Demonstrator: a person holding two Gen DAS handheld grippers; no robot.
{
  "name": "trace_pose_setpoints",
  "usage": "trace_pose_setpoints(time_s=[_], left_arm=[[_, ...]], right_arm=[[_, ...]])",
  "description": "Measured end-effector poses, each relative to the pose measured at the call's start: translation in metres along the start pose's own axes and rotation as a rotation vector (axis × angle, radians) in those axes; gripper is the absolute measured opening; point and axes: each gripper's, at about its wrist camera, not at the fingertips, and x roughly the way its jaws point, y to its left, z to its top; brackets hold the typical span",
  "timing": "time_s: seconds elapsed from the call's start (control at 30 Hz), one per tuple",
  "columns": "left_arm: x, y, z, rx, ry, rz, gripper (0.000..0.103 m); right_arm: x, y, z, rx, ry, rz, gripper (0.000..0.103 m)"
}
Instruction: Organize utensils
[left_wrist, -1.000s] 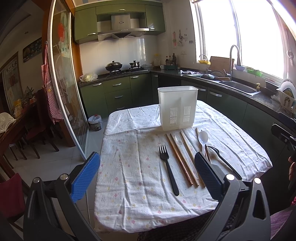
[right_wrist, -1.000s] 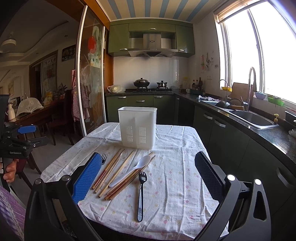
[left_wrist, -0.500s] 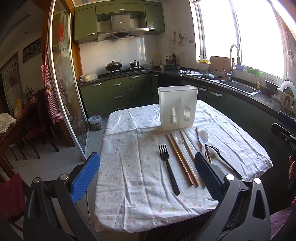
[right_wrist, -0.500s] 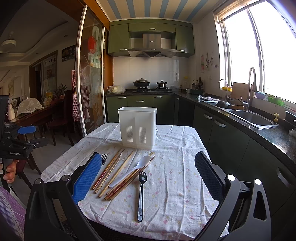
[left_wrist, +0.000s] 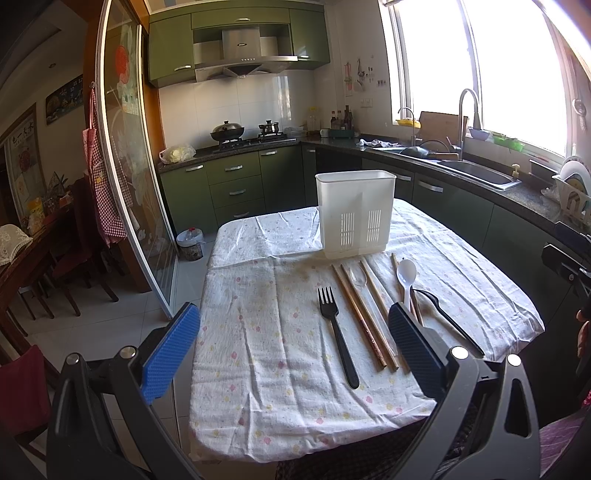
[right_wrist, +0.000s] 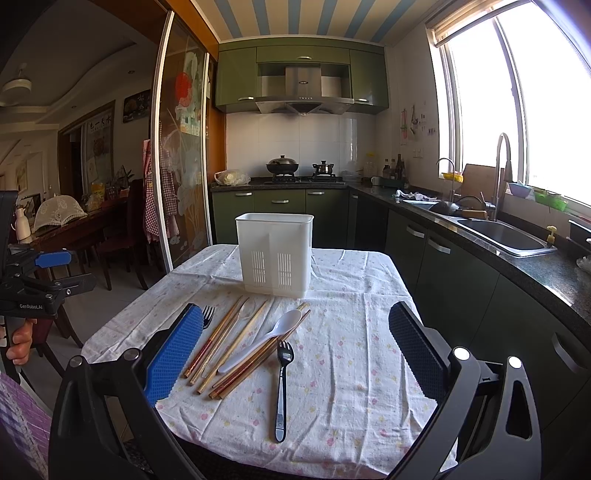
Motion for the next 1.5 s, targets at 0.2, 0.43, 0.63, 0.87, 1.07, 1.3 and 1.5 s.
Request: trace_pose_setpoints(time_s=[0.2, 0.43, 0.63, 0.87, 1.07, 1.3, 1.5], left_arm=[[0.0, 0.0, 0.0, 0.0, 0.0, 0.001, 0.097], [0.0, 0.001, -0.001, 0.001, 0.0, -0.001, 0.097], [0.0, 0.001, -0.002, 0.004, 0.004, -0.001, 0.097], [0.011, -0.002, 0.001, 0.024, 0.052, -0.013, 0.097], [0.064, 0.003, 0.017, -0.058, 0.263, -0.098, 0.097], [0.14, -0.004, 0.02, -0.119, 0.475, -0.162, 0.097], [0.189, -0.012, 0.012, -0.177, 0.631, -0.213, 0.075]], right_arm=[[0.0, 0.0, 0.0, -0.001, 0.001, 0.0, 0.099], [0.0, 0.0, 0.0, 0.0, 0.001, 0.0, 0.099], [0.0, 0.0, 0.0, 0.002, 0.001, 0.004, 0.099], [0.014, -0.003, 0.001, 0.03, 0.078, 0.023, 0.099], [0.048, -0.007, 0.009, 0.078, 0.222, 0.103, 0.099], [0.076, 0.003, 0.013, 0.025, 0.293, 0.107, 0.099], [0.087, 0.004, 0.012, 0.015, 0.325, 0.109, 0.099]])
